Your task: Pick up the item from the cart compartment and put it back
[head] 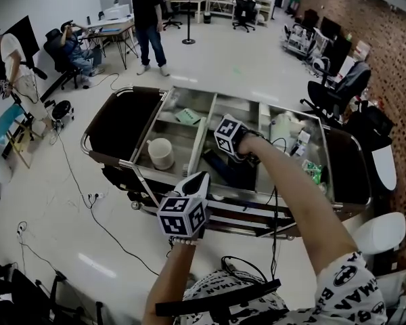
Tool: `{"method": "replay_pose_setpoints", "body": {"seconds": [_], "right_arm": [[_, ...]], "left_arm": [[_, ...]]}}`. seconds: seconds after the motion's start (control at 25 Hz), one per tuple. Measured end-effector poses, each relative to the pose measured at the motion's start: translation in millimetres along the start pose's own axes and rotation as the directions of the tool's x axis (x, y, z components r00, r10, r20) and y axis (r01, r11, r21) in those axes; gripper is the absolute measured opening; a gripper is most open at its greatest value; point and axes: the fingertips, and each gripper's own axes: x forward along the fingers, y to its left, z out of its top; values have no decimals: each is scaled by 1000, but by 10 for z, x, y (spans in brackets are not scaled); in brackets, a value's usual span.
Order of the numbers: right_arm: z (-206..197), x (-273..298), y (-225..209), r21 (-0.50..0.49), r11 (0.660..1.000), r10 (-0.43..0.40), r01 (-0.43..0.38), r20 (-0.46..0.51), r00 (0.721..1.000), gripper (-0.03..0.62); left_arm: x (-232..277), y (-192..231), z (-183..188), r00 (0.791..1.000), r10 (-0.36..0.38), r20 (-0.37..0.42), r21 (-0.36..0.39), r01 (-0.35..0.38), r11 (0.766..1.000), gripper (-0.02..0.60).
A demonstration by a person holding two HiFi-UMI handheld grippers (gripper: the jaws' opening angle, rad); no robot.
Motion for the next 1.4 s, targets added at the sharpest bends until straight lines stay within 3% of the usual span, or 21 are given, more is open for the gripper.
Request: {"method": "replay_pose_setpoints", "body": {"seconds": [0.48,1.04,1.4], "right_arm": [[41,77,-120,61,998,-10,11,-26,1000,258],[-2,114,-249,60,996,-66,71,-84,994,278],[-6,46,-248,44,998,-48,52,-94,994,281]], "left_arm": [[-84,68,-28,1000,-9,9,-32,9,999,15],[-119,78,-19,1000,-9,22,-48,10,999,15],[-154,80,-100,1000,-12,19,-61,13,998,15]]}}
